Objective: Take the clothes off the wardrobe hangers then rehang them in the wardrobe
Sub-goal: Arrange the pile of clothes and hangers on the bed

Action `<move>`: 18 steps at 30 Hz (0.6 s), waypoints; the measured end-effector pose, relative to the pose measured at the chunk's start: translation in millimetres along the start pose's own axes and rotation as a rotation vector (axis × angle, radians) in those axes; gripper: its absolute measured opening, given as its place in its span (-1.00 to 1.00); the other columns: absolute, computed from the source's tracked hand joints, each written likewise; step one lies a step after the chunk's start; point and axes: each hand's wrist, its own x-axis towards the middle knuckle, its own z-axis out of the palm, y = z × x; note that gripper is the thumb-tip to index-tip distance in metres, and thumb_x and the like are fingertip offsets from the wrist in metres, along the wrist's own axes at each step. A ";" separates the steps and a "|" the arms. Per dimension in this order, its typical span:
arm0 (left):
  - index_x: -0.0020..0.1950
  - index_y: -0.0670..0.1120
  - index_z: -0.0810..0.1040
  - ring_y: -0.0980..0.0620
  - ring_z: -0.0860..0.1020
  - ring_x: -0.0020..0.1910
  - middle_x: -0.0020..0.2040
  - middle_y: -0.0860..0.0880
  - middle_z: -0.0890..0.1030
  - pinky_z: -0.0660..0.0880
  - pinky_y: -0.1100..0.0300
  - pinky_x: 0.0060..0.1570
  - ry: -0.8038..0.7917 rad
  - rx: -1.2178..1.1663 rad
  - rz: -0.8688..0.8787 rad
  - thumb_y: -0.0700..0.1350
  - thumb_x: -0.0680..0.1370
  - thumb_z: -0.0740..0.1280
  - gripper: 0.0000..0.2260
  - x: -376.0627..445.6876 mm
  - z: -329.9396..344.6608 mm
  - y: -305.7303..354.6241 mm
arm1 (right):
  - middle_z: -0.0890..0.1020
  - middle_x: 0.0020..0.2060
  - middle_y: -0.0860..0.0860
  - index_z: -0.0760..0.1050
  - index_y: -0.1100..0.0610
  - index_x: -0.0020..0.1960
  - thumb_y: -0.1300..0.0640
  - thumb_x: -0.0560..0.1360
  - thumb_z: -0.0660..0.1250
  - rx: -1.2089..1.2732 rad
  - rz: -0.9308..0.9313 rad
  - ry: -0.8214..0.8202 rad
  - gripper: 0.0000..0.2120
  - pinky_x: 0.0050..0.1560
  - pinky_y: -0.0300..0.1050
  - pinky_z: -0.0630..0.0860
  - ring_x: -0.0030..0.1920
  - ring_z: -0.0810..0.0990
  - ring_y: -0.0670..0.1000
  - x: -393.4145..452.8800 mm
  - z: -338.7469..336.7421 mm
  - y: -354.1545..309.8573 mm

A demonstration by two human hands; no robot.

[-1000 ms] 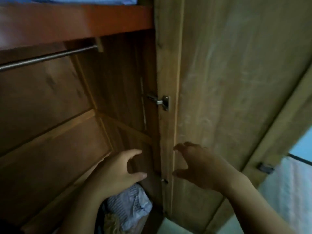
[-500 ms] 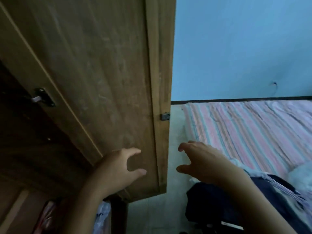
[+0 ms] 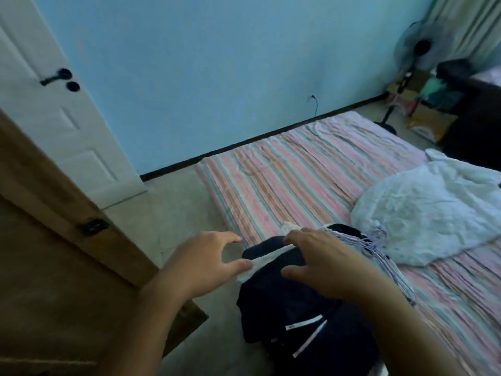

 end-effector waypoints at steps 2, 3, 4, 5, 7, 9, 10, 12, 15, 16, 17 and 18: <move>0.38 0.21 0.41 0.16 0.49 0.26 0.32 0.18 0.52 0.46 0.14 0.16 -0.022 0.013 0.065 0.43 0.40 0.29 -0.39 31.8 12.6 28.4 | 0.49 0.21 -0.05 0.41 -0.01 0.29 -0.19 0.50 0.35 0.018 0.047 0.015 -0.56 0.19 0.03 0.49 0.20 0.49 0.03 -2.9 -1.9 32.0; 0.35 0.21 0.44 0.18 0.51 0.21 0.28 0.19 0.55 0.48 0.17 0.11 -0.036 0.009 0.102 0.43 0.40 0.29 -0.41 46.9 18.7 41.8 | 0.49 0.22 -0.06 0.40 -0.02 0.29 -0.18 0.50 0.35 0.024 0.078 0.024 -0.56 0.19 0.04 0.48 0.22 0.49 0.03 -4.6 -2.4 48.7; 0.31 0.20 0.46 0.20 0.54 0.15 0.23 0.19 0.58 0.49 0.20 0.06 -0.051 0.001 0.137 0.41 0.40 0.30 -0.45 61.4 25.0 55.2 | 0.49 0.21 -0.06 0.40 -0.02 0.28 -0.17 0.50 0.35 0.030 0.111 0.037 -0.58 0.19 0.04 0.48 0.23 0.48 0.04 -6.5 -2.9 65.9; 0.29 0.19 0.48 0.20 0.55 0.12 0.19 0.19 0.59 0.50 0.22 0.03 -0.066 -0.006 0.165 0.39 0.41 0.32 -0.48 75.4 31.6 67.7 | 0.49 0.20 -0.06 0.40 -0.01 0.26 -0.16 0.50 0.35 0.038 0.146 0.049 -0.59 0.18 0.04 0.47 0.23 0.48 0.04 -8.5 -2.9 82.9; 0.31 0.16 0.50 0.16 0.55 0.14 0.19 0.18 0.59 0.50 0.19 0.08 -0.100 -0.004 0.207 0.31 0.46 0.35 -0.53 103.6 47.8 92.0 | 0.49 0.20 -0.04 0.39 0.02 0.26 -0.14 0.51 0.35 0.055 0.222 0.071 -0.60 0.20 0.04 0.47 0.24 0.47 0.06 -12.9 -1.7 117.1; 0.27 0.15 0.53 0.11 0.57 0.09 0.11 0.16 0.62 0.53 0.09 0.08 -0.126 0.023 0.239 0.25 0.50 0.34 -0.61 131.3 66.8 113.1 | 0.48 0.21 -0.03 0.38 0.03 0.31 -0.14 0.53 0.34 0.065 0.292 0.088 -0.56 0.20 0.04 0.48 0.25 0.47 0.07 -17.6 1.3 149.2; 0.23 0.15 0.54 0.08 0.58 0.06 0.06 0.14 0.63 0.54 0.05 0.05 -0.138 0.039 0.256 0.23 0.52 0.33 -0.67 145.0 77.4 122.9 | 0.47 0.22 -0.03 0.37 0.03 0.33 -0.14 0.54 0.33 0.071 0.323 0.095 -0.55 0.20 0.03 0.48 0.26 0.47 0.07 -20.3 3.5 164.8; 0.22 0.15 0.54 0.04 0.59 0.04 0.05 0.11 0.63 0.54 0.04 0.03 -0.161 0.060 0.289 0.19 0.56 0.30 -0.73 172.0 100.8 142.1 | 0.47 0.24 -0.04 0.36 0.02 0.36 -0.16 0.55 0.30 0.091 0.379 0.103 -0.54 0.19 0.01 0.49 0.27 0.47 0.06 -26.4 10.1 194.8; 0.30 0.16 0.51 0.00 0.56 0.12 0.15 0.09 0.61 0.51 0.05 0.08 -0.188 0.074 0.344 0.15 0.58 0.29 -0.69 211.3 140.3 173.2 | 0.48 0.24 -0.07 0.35 0.00 0.38 -0.16 0.57 0.28 0.120 0.451 0.112 -0.55 0.15 -0.05 0.49 0.25 0.47 0.02 -35.0 24.1 236.2; 0.32 0.15 0.50 0.00 0.55 0.14 0.17 0.08 0.61 0.50 0.06 0.08 -0.201 0.081 0.369 0.14 0.58 0.29 -0.68 222.7 153.6 183.6 | 0.48 0.23 -0.07 0.35 -0.01 0.37 -0.16 0.57 0.28 0.126 0.475 0.110 -0.56 0.13 -0.07 0.49 0.24 0.47 0.02 -36.5 29.3 248.6; 0.33 0.14 0.49 0.00 0.54 0.17 0.19 0.07 0.60 0.49 0.07 0.08 -0.216 0.087 0.394 0.14 0.58 0.29 -0.68 233.7 166.3 193.4 | 0.48 0.23 -0.07 0.35 -0.01 0.37 -0.16 0.58 0.28 0.131 0.499 0.108 -0.57 0.13 -0.07 0.50 0.24 0.47 0.02 -37.1 34.5 260.2; 0.33 0.13 0.49 0.00 0.53 0.18 0.19 0.07 0.60 0.47 0.07 0.08 -0.230 0.092 0.416 0.13 0.58 0.29 -0.67 244.4 178.4 202.0 | 0.47 0.24 -0.07 0.35 -0.01 0.38 -0.16 0.58 0.27 0.133 0.522 0.106 -0.57 0.14 -0.08 0.50 0.24 0.47 0.02 -36.8 39.9 271.4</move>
